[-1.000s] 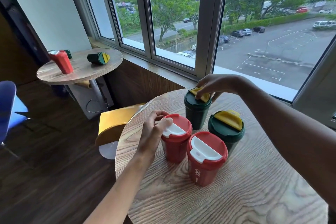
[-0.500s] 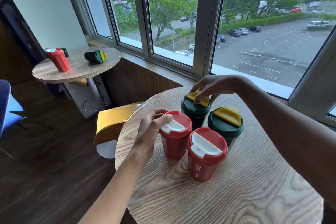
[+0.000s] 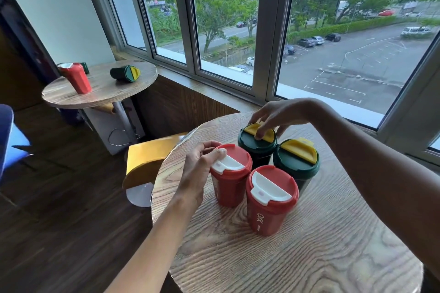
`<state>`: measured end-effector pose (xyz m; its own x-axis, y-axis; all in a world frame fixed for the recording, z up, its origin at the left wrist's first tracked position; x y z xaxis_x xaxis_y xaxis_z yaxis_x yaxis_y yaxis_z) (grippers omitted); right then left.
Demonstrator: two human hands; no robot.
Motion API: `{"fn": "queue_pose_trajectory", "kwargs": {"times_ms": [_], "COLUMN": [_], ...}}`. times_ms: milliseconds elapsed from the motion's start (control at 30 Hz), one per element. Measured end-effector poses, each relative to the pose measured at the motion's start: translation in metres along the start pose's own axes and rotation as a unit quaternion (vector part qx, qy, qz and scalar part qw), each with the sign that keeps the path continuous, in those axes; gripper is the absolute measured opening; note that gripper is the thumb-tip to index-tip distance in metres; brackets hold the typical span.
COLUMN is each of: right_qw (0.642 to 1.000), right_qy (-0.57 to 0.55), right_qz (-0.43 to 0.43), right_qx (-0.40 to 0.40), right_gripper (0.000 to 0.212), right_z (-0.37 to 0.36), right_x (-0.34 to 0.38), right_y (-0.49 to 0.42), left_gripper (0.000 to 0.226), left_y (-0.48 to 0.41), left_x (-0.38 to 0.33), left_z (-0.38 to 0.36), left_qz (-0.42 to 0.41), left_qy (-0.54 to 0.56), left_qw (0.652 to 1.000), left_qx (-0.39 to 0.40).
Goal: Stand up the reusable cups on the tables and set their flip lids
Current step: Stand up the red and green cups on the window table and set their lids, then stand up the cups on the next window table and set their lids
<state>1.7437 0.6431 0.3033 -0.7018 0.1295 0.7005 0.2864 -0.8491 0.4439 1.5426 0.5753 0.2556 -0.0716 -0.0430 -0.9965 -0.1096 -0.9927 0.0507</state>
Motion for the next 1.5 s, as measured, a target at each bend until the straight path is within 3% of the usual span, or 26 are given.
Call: {"fn": "queue_pose_trajectory", "kwargs": {"times_ms": [233, 367, 500, 700, 1000, 1233, 1500], "right_qw": [0.999, 0.988, 0.962, 0.940, 0.916, 0.925, 0.920], "right_qy": [0.024, 0.014, 0.031, 0.079, 0.117, 0.029, -0.024], "right_qz": [0.011, 0.109, 0.194, 0.264, 0.343, 0.335, 0.340], "right_qx": [0.017, -0.106, -0.192, -0.201, -0.172, -0.177, -0.193], "right_gripper": [0.064, 0.041, 0.025, 0.021, 0.010, 0.009, 0.007], "right_z": [-0.004, 0.010, 0.010, -0.037, -0.168, -0.233, -0.256], "right_x": [-0.003, 0.026, 0.078, 0.176, 0.332, 0.402, 0.460], "right_y": [0.004, 0.004, 0.001, -0.032, -0.094, -0.159, -0.258], "left_gripper": [0.031, 0.032, 0.019, 0.016, 0.010, 0.007, 0.014], "left_y": [-0.006, -0.010, -0.019, -0.023, 0.004, 0.006, -0.069], "left_x": [0.004, -0.014, -0.045, -0.084, -0.096, -0.082, -0.070], "left_z": [0.002, 0.015, 0.053, 0.160, 0.355, 0.463, 0.549], "left_qz": [0.032, 0.001, -0.054, -0.050, 0.018, 0.036, 0.026], "left_qy": [0.004, -0.058, -0.196, -0.377, -0.494, -0.508, -0.503], "left_qw": [0.999, 0.998, 0.976, 0.908, 0.827, 0.809, 0.812], "left_qx": [-0.001, -0.029, -0.082, -0.174, -0.268, -0.295, -0.294]}}
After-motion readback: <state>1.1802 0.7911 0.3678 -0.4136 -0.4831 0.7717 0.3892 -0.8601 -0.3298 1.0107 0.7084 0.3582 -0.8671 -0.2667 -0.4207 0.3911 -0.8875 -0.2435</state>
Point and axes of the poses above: each hand's wrist, its own y-axis away from the middle knuckle, its own z-axis out of the back of the hand, x = y × z, the point moved 9 cm from there along -y, towards the middle knuckle, and after that the axes turned 9 degrees about -y, right-handed, at the moved point
